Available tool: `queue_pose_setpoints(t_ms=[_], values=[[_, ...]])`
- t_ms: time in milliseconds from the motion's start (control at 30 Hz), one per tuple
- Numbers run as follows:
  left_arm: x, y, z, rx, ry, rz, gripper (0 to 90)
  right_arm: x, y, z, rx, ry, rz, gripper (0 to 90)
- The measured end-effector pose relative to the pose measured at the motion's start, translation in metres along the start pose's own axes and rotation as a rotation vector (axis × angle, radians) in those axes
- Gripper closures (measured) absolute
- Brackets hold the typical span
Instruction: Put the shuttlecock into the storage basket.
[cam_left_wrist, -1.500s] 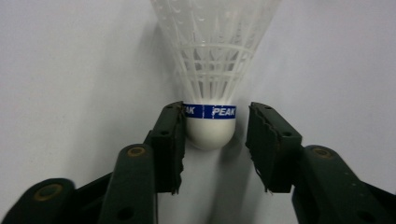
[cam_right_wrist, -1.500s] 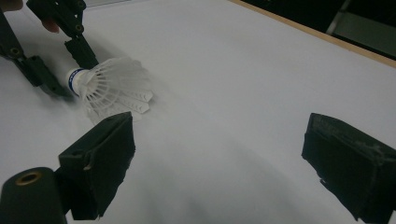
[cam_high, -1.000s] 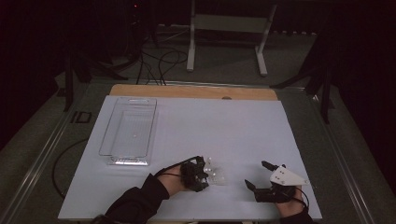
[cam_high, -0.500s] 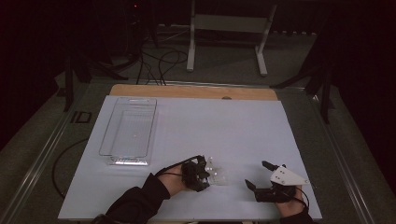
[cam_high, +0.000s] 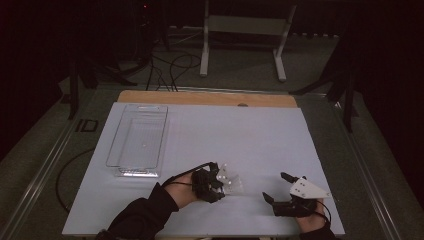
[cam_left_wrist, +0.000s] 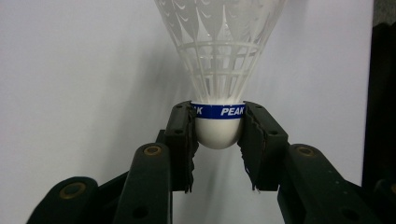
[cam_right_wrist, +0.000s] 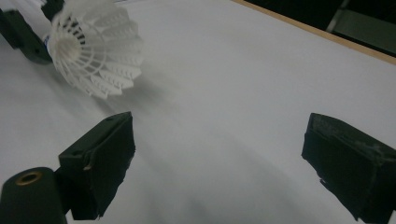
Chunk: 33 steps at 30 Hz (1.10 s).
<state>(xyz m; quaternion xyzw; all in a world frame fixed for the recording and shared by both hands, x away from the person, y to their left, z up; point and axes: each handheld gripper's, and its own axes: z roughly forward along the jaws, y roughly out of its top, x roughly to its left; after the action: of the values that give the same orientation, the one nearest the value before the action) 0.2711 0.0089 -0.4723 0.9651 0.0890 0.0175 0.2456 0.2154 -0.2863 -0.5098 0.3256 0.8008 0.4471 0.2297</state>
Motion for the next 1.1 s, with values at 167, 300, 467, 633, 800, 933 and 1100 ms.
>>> queue_pose_setpoints(t_ms=[167,300,467,633,800,933,1100], values=[[-0.002,0.002,-0.008,-0.014,0.005,0.003,66.9,0.0,0.0,0.0,-0.003,-0.001,0.0,9.1],[-0.002,0.003,-0.015,-0.018,0.015,0.008,66.9,0.0,0.0,0.0,-0.002,0.0,0.001,9.0],[0.001,0.001,-0.018,-0.017,0.013,-0.003,66.8,0.0,0.0,0.0,-0.002,-0.001,0.002,9.1],[0.004,0.001,-0.02,-0.009,0.011,-0.011,66.8,0.0,0.0,0.0,-0.004,0.0,0.002,9.1],[0.004,0.004,-0.025,-0.02,0.001,-0.028,66.8,-0.001,0.0,0.0,-0.003,0.001,0.001,9.1],[0.008,0.002,-0.029,-0.015,-0.001,-0.07,66.7,0.0,0.0,-0.001,-0.006,-0.003,0.0,9.1],[0.009,0.001,-0.033,-0.021,-0.002,-0.069,66.7,0.0,0.0,0.0,-0.004,-0.002,-0.002,9.1]])
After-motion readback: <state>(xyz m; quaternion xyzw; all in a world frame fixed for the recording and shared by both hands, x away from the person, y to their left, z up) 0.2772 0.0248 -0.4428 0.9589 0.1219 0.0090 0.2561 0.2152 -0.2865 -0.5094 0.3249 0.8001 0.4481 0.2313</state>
